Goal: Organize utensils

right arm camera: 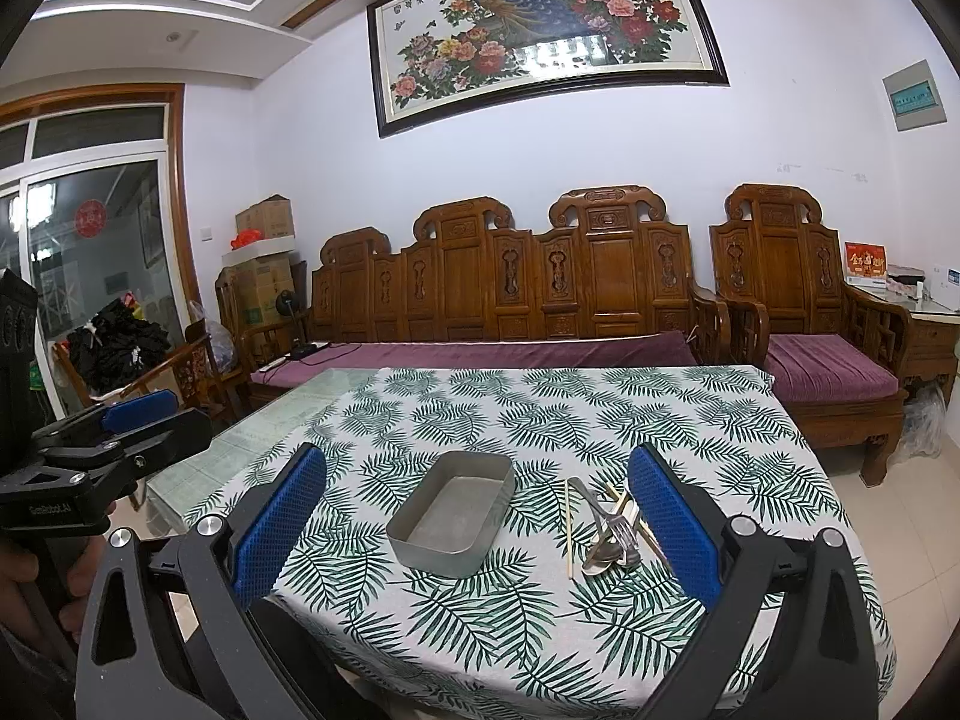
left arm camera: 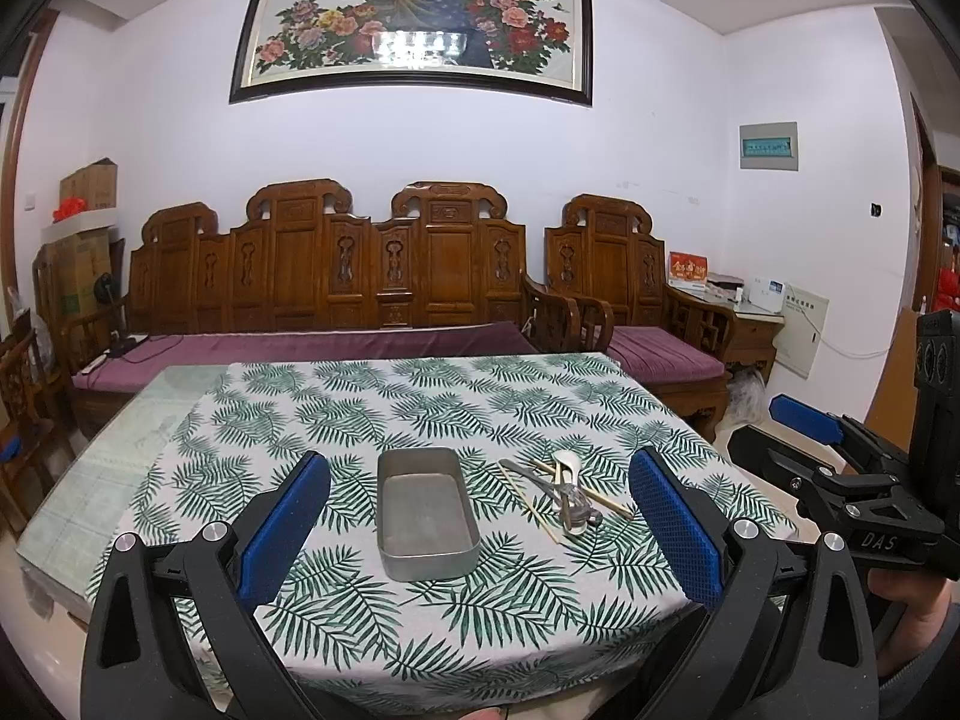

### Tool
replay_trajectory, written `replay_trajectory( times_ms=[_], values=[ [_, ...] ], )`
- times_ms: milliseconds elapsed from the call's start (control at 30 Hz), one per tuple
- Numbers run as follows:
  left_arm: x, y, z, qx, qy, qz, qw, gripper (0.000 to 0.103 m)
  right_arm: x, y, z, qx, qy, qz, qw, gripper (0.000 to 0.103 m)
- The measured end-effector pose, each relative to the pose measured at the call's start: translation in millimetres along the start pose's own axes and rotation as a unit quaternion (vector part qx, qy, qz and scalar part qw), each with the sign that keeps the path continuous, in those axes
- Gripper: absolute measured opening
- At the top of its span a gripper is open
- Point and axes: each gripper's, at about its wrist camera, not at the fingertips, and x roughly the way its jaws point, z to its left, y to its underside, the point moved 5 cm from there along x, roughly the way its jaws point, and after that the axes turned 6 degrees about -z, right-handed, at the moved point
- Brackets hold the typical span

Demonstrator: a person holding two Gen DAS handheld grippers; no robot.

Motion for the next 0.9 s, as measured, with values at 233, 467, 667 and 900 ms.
replay_trajectory(
  times_ms=[233, 467, 667, 900],
  values=[
    [2.0, -2.5, 2.7, 0.0, 0.0, 0.0, 1.0, 0.096, 0.0, -0.2, 0.0, -0.001, 0.0, 0.0, 1.0, 0.101],
    [-1.9, -5.0, 1.3, 0.0, 0.0, -0.001, 1.0, 0.096, -0.1, -0.3, 0.0, 0.0, 0.0, 0.0, 1.0, 0.101],
    [-6.4, -10.4, -0.5, 0.002, 0.001, -0.001, 1.0, 0.096, -0.2, -0.3, -0.3, 0.0, 0.0, -0.001, 1.0, 0.101],
    [-6.3, -8.5, 1.2, 0.003, 0.001, -0.002, 1.0, 0.096, -0.2, 0.0, -0.7, 0.0, 0.0, -0.001, 1.0, 0.101]
  ],
)
